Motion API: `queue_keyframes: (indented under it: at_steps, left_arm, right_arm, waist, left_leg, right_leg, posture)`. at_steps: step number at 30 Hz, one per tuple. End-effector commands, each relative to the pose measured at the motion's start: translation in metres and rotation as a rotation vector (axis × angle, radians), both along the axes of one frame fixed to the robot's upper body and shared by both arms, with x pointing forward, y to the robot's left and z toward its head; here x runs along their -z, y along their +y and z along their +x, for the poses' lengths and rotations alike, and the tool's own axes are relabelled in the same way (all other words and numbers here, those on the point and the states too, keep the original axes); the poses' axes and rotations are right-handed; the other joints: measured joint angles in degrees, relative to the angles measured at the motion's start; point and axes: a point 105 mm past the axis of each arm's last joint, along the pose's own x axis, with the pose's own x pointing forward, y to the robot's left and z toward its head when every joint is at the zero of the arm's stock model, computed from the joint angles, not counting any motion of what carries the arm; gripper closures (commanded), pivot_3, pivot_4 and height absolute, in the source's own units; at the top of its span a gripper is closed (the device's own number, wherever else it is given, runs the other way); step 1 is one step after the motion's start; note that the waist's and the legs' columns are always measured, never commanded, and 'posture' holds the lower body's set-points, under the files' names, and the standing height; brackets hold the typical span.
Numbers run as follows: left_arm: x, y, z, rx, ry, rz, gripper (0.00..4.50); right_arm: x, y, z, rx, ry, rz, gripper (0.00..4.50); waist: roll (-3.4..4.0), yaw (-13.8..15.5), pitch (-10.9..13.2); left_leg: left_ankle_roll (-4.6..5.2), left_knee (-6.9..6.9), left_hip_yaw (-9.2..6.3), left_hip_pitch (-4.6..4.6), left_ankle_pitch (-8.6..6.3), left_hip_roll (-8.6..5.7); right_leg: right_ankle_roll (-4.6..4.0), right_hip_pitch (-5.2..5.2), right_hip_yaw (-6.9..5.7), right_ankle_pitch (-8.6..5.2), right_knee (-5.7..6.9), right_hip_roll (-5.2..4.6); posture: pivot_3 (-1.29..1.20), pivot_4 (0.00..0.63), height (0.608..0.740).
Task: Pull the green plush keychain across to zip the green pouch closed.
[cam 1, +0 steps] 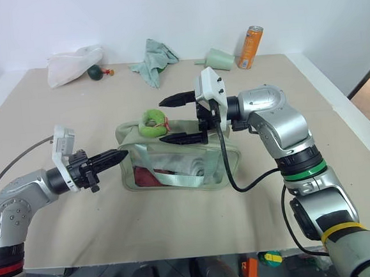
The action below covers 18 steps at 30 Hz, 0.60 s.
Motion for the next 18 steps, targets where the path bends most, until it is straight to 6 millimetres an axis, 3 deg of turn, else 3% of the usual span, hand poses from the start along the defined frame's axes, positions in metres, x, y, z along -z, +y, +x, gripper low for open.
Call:
queue_keyframes:
  at_steps: [1, 9, 18]
  left_arm:
    - [-0.0030, -0.0003, 0.0002, 0.000, -0.018, 0.001, 4.50]
    - [-0.0036, 0.0002, 0.0006, -0.005, -0.020, -0.002, 4.50]
    - [-0.0035, 0.0007, 0.0008, -0.009, -0.023, -0.007, 4.50]
  right_arm:
    - [-0.0160, 0.0000, -0.0042, -0.010, -0.046, 0.041, 1.56]
    - [-0.0170, 0.0020, -0.0008, 0.002, -0.058, 0.043, 4.30]
    - [-0.0188, 0.0039, 0.0004, -0.002, -0.071, 0.038, 4.43]
  waist:
    - [0.00, 0.00, 0.00]
    - [0.00, -0.01, 0.00]
    - [0.00, -0.01, 0.00]
  left_leg:
    - [0.00, 0.00, 0.00, 0.00, 0.00, 0.00]
    - [0.00, 0.00, 0.01, 0.00, 0.00, -0.01]
    - [0.00, -0.01, 0.01, 0.00, 0.00, 0.00]
  right_leg:
    - [0.00, 0.00, 0.00, 0.00, 0.00, 0.00]
    - [0.00, 0.00, 0.01, 0.00, 0.00, -0.01]
    - [-0.01, 0.00, 0.01, 0.00, 0.00, -0.01]
  posture:
    - [0.00, 0.150, 0.740]
    - [0.00, 0.150, 0.740]
    - [0.00, 0.150, 0.740]
